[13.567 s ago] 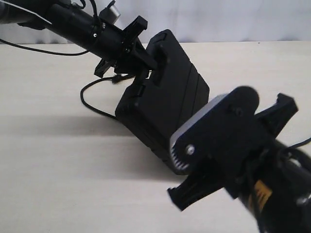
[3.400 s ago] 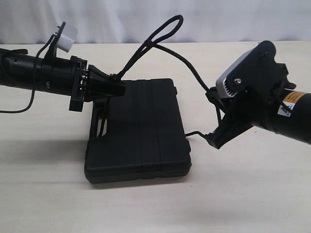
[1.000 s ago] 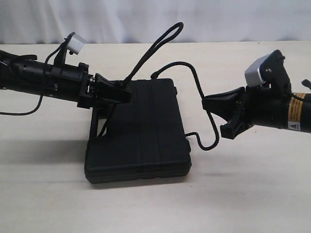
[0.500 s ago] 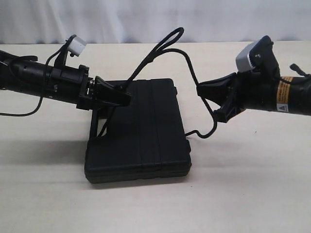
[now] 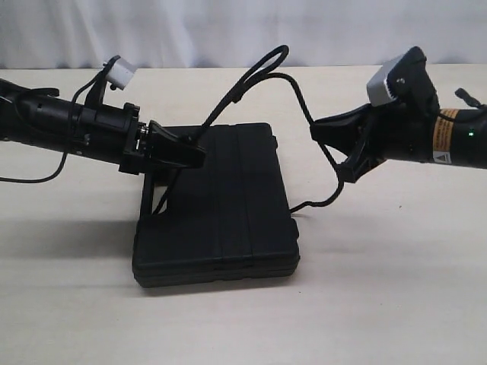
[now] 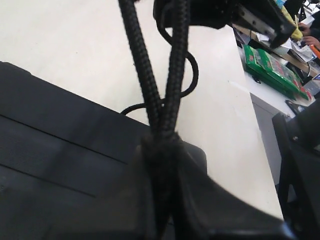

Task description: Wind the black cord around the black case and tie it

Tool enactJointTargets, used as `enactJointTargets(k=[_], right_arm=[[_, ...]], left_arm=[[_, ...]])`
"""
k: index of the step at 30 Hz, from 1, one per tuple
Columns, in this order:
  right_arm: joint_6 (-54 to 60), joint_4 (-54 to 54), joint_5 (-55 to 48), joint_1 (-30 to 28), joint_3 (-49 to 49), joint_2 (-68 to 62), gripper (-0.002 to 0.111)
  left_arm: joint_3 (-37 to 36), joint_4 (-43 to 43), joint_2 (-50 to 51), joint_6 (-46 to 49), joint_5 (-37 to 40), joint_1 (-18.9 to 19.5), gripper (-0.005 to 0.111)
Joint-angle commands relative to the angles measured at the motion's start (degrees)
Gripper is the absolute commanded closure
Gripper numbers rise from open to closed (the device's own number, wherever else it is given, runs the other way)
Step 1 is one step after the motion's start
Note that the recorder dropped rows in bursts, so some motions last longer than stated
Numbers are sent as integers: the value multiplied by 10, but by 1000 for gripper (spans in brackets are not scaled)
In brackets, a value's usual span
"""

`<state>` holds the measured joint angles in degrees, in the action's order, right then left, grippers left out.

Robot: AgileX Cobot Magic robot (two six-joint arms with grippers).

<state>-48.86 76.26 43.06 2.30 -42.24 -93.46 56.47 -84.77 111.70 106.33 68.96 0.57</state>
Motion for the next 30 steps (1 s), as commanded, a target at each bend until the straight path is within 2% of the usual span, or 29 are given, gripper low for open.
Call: enactJointTargets(k=[1,7,17,19,22,23,25,28,30], right_arm=[[4,-21,37,-1,-17,0,104],[2,-15,120,-1,-21,-13,104],[-38,-21,160,-1,-21,-15,104],[-55,-21,167,-1,-21,-15,104],[-65,-24,175,-1,-21,-15,104],[-77,-25,175,-1,-21,-15,104],[-79,-25,175,-1,-21,-15,104],[-94,-34,175,-1,-21,-15,104],[-100,-34,175,-1,-21,-15,104]], left_arm=[[3,18,-2,6,10,-19,107],[3,16,-2,17,10,-44,107],[3,13,-2,17,10,-45,105],[3,13,-2,17,10,-45,97],[3,13,-2,17,10,-45,78],[3,12,-2,17,10,-45,62],[3,-3,-13,17,1,-40,46],[3,-18,-48,16,-37,-13,40],[3,-70,-83,13,-12,15,40]])
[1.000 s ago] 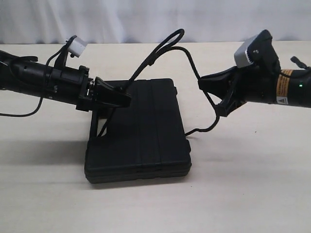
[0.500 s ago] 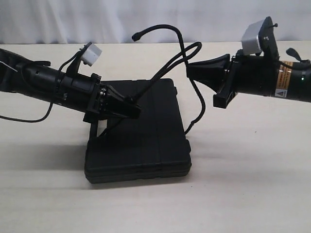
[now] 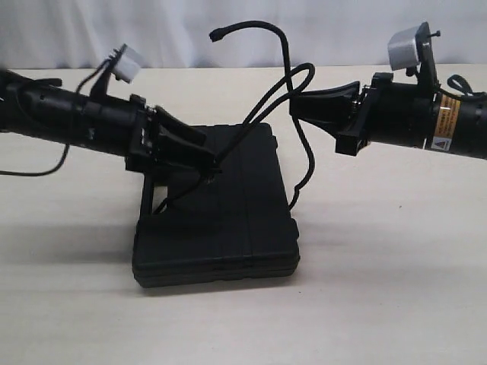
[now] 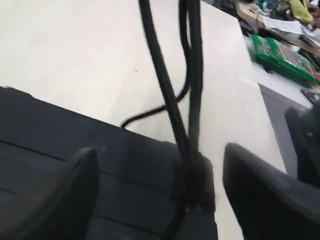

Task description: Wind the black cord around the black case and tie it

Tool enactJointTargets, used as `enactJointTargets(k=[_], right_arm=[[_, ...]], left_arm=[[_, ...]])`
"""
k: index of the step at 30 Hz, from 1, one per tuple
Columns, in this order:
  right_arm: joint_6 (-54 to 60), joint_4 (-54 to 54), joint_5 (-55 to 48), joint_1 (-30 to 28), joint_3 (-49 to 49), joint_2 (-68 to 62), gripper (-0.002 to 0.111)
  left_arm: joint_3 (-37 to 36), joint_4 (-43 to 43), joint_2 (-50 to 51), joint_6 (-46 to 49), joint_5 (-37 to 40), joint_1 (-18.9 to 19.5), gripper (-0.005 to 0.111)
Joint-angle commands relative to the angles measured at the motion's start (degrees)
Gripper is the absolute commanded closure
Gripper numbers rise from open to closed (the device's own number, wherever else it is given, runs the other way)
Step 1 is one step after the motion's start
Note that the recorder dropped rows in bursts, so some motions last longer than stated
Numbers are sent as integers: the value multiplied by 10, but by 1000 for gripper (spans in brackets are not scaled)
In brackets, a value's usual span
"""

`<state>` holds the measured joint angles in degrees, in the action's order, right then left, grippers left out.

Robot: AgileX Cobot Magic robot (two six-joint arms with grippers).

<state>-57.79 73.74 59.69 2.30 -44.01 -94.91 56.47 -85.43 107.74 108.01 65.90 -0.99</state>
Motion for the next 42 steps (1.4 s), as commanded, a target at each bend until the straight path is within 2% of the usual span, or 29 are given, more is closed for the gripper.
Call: enactJointTargets(k=[1,2,5,8,11,12,15,20,23,25,29,32,34,37,39,42], right_arm=[[-13,-9,5,-1,-4,-1,104],[-13,-9,4,-1,-4,-1,104],[-13,-9,3,-1,-4,-1,104],[-15,-9,3,-1,-4,-1,104],[-15,-9,3,-1,-4,-1,104],[-15,-9,3,-1,-4,-1,104],[-15,-9,3,-1,-4,-1,104],[-16,-9,3,-1,-4,-1,104],[-24,-9,3,-1,-4,-1,104],[-38,-9,3,-1,-4,-1,98],[-133,18,-50,-30,-4,17,67],[-186,79,-113,-77,-4,39,51],[-191,89,-103,-110,-4,56,50],[-166,51,-19,-139,-4,85,53],[-111,55,20,-125,-6,96,56],[-85,104,-82,-55,-6,96,58]], left_arm=[[3,-127,-61,-5,41,36,41],[3,-145,-68,-8,41,33,41],[41,-145,-74,-65,26,-26,41],[101,-145,-73,-65,-71,-86,41],[141,-145,-73,-77,-109,-106,44],[146,-145,-73,-77,-119,-107,47],[151,-145,-72,-92,-179,-111,75],[151,-143,-71,-92,-180,-111,107],[151,-132,-71,-93,-165,-111,107],[151,-140,-71,-93,-165,-111,107],[151,-145,-71,-93,-164,-111,107],[151,-145,-71,-93,-158,-111,107],[151,-145,-71,-93,-155,-111,107],[151,-145,-71,-93,-151,-111,107],[151,-145,-71,-93,-151,-111,107],[151,-145,-71,-93,-151,-111,107]])
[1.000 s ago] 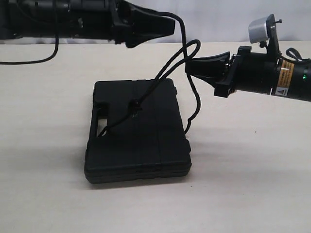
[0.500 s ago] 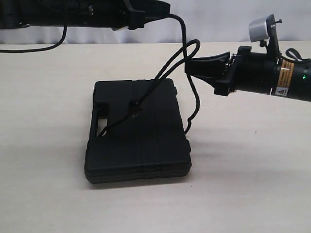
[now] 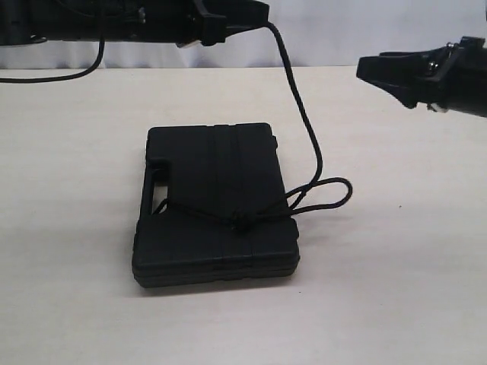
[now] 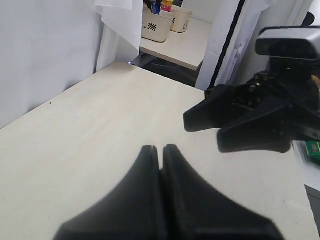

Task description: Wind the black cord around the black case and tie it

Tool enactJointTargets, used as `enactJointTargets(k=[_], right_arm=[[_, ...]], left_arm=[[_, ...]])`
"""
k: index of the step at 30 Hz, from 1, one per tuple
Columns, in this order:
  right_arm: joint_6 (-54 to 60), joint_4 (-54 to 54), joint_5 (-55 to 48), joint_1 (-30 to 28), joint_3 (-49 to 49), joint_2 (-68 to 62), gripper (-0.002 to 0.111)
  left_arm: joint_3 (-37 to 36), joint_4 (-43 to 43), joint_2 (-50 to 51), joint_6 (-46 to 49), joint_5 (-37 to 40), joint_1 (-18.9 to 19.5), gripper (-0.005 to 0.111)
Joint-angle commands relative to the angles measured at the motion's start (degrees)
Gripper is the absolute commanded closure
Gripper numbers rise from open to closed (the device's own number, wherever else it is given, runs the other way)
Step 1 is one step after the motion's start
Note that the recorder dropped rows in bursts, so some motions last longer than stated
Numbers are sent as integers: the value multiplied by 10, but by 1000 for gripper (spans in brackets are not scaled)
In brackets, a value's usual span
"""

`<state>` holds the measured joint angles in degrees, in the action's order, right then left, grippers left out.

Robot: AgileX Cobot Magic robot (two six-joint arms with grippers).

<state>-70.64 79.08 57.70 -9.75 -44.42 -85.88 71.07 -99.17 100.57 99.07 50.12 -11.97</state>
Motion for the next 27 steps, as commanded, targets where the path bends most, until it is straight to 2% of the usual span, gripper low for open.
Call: enactJointTargets(k=[1,4,7,11,14,18,20,23,27], right_arm=[[43,62,-117,92,-2,2,58],[47,63,-209,149,-2,-9,58],[64,79,-222,175,-2,-13,58],[58,93,-225,179,-2,-13,58],[22,95,-267,179,-2,-13,61],[-58,193,-274,176,-2,-13,63],[-114,209,-261,176,3,-13,63],[-106,209,-221,176,19,-13,63],[-104,209,-242,178,32,-13,63]], left_arm=[[6,-8,0,-4,7,-1,107],[6,-8,0,-4,7,-1,107],[6,-8,0,-4,7,-1,107],[6,-8,0,-4,7,-1,107],[6,-8,0,-4,7,-1,107],[6,-8,0,-4,-6,-1,107],[6,-8,0,-4,-27,-1,107],[6,-8,0,-4,-35,-1,107],[6,-8,0,-4,-27,-1,107]])
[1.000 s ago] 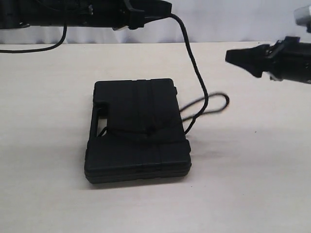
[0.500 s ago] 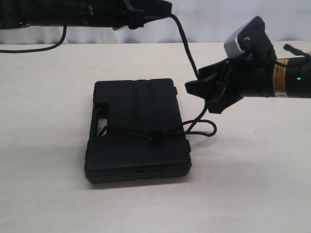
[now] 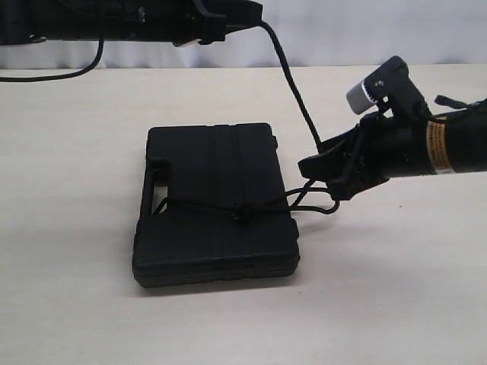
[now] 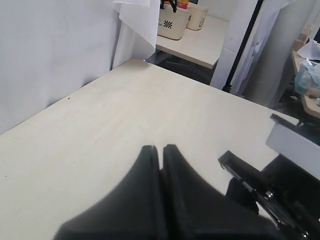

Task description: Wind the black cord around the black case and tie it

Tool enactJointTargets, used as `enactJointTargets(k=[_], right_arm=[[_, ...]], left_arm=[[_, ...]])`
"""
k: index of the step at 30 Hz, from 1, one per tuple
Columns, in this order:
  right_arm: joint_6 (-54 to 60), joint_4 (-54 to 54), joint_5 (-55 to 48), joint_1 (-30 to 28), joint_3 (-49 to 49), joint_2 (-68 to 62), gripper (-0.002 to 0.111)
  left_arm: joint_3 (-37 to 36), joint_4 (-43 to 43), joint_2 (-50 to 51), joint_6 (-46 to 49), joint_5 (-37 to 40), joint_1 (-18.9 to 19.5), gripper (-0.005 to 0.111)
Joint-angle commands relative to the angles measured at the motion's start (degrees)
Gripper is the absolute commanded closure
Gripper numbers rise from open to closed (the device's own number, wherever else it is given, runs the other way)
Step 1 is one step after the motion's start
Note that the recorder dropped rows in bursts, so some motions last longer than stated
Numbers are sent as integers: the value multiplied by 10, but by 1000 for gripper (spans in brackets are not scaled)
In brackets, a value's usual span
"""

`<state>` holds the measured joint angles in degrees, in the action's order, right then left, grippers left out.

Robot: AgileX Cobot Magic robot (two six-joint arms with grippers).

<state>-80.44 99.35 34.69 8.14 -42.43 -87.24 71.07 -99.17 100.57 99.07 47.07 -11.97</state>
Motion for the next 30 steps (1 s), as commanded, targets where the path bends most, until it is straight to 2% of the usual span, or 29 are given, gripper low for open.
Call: enactJointTargets(k=[1,12,18,19,21,24,28,30], right_arm=[[-6,6,-29,-1,17,0,63],[2,6,-54,0,18,-89,63],[148,-145,-39,0,0,-135,63],[158,-145,-38,0,-1,-138,65],[181,-147,-36,0,-2,-146,77],[192,-150,-23,0,-2,-151,104],[192,-209,6,0,-2,-151,104],[192,-221,2,0,-2,-147,104]], left_arm=[[6,-8,0,-4,3,-1,107],[6,-8,0,-4,5,-1,107],[6,-8,0,-4,3,-1,107],[6,-8,0,-4,3,-1,107],[6,-8,0,-4,3,-1,107],[6,-8,0,-4,3,-1,107],[6,-8,0,-4,-5,-1,106],[6,-8,0,-4,-8,-1,102]])
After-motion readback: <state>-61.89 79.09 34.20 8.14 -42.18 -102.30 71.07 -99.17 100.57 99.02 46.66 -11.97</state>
